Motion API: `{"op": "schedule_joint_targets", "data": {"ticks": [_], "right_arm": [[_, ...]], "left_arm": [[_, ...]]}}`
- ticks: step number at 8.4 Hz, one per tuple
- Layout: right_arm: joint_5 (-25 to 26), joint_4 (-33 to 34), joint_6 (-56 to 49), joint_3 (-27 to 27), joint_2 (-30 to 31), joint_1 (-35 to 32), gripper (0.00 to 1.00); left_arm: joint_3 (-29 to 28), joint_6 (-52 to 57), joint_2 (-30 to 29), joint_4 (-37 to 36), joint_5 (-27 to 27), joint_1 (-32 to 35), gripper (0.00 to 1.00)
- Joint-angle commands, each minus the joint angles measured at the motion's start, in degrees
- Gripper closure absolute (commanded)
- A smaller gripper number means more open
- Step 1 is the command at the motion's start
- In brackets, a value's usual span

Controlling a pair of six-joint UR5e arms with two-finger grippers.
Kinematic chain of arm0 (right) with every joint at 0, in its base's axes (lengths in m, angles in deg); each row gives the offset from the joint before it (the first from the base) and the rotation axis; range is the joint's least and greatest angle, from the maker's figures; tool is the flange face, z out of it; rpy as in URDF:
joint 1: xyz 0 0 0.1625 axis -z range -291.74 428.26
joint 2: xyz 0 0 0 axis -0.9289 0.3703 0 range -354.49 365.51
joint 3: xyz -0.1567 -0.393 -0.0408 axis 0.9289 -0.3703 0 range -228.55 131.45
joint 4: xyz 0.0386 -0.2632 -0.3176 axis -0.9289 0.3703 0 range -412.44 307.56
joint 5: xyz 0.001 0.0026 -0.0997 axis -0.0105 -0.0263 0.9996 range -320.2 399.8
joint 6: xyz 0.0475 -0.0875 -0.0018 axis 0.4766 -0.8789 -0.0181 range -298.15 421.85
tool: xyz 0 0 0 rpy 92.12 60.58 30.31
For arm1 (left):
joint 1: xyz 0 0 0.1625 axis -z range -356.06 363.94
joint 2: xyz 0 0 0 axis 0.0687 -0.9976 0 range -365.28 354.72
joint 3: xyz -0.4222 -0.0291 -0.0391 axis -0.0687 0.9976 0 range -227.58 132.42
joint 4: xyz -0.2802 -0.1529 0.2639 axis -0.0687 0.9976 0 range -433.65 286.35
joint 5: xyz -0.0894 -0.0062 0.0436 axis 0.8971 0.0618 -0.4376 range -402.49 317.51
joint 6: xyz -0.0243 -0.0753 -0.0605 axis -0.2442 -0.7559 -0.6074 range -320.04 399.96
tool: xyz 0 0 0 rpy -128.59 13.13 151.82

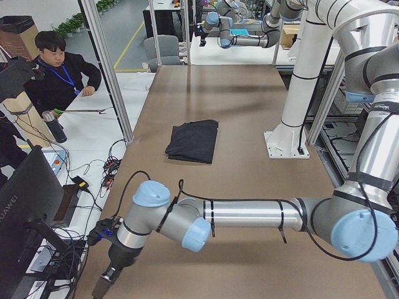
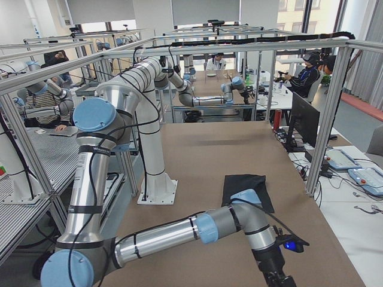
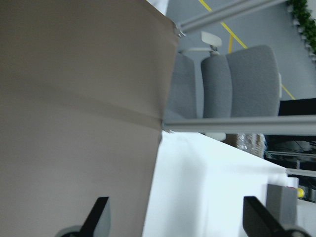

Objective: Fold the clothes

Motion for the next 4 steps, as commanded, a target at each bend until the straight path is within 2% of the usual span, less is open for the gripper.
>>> {"op": "schedule_joint_targets", "data": {"ticks": [1, 2, 3, 4], "right_arm": [[10.36, -0.22, -3.62, 4.77, 7.77, -2.01, 0.06], [10.03, -0.14, -3.54, 4.69, 7.77, -1.92, 0.06], [8.55, -0.05, -3.10, 4.60, 7.86, -1.92, 0.06], [7.84, 0.21, -2.58, 4.08, 7.86, -1.92, 0.06]], "left_arm": [[11.84, 2.45, 12.95, 1.11, -8.37, 1.25, 0.06], [16.31, 3.07, 17.23, 0.50, -8.52, 1.16, 0.06], [19.31, 2.12, 19.97, 0.06, -4.26, 1.16, 0.06], [19.43, 0.02, 18.95, -3.60, -3.87, 0.99, 0.06]]}}
